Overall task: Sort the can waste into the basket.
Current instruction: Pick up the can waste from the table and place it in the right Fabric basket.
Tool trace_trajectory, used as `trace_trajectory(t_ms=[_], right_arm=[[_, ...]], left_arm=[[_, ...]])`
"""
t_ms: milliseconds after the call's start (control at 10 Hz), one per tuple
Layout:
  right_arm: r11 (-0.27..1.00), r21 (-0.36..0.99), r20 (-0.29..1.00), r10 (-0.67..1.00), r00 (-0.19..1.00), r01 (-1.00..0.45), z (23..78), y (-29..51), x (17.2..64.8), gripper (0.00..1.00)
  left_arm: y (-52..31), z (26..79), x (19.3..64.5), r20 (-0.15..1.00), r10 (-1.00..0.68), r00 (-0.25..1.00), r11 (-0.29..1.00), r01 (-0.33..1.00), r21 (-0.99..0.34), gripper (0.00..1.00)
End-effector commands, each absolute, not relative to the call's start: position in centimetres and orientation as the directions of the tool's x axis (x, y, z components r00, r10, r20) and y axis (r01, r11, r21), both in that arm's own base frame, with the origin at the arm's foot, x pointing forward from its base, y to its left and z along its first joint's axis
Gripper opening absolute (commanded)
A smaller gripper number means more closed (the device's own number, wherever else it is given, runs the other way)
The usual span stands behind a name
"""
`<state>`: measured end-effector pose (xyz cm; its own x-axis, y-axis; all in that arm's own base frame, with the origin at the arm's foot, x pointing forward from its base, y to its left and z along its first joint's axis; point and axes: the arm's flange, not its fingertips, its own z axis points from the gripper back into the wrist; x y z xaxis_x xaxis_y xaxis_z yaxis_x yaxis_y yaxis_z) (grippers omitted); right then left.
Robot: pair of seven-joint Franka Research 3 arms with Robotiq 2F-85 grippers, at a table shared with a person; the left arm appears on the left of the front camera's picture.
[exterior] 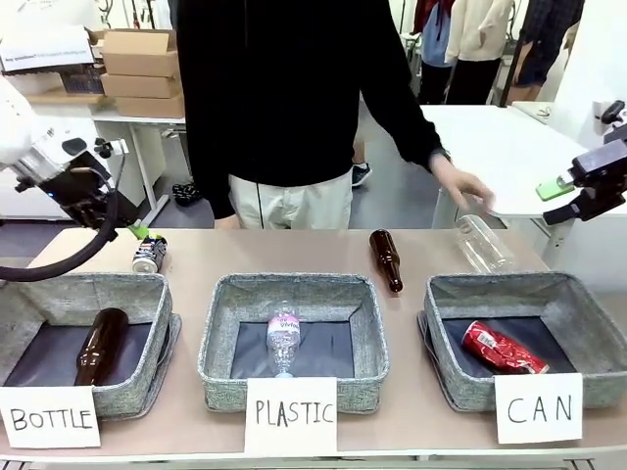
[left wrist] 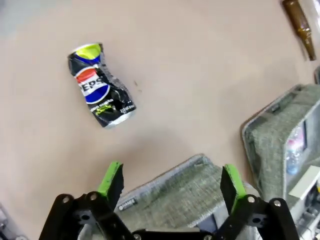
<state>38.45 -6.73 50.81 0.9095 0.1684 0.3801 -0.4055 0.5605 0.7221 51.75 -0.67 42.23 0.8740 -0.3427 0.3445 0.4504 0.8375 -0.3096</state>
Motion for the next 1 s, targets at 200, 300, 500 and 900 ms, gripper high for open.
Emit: trace_trajectory(t_ms=[200,300,500,900], right_arm=[[0.562,0.706,0.406,0.179,0.896,-0.432,50.8,-6.9,38.4,1.0],[0.562,0.706,0.406,0.179,0.896,-0.432,50.8,-6.9,38.4,1.0],[0.562,0.706,0.406,0.179,0.896,-0.432,50.8,-6.9,38.4,1.0],[0.562,0.706,0.406,0.179,0.896,-0.432,50.8,-6.9,38.4,1.0]], left_arm=[[-0.8,42.5,51.2,0.337,-0.353,0.873,0.826,0.46,-0.326,1.0],[-1.2,42.1,53.6,0.305,-0.163,0.938,0.93,0.249,-0.269,1.0],[-2.1,40.2,58.8,0.256,-0.115,0.96,0.966,0.168,-0.196,1.0],[-3.2,35.8,65.7,0.088,-0.029,0.996,0.994,0.038,-0.105,1.0]])
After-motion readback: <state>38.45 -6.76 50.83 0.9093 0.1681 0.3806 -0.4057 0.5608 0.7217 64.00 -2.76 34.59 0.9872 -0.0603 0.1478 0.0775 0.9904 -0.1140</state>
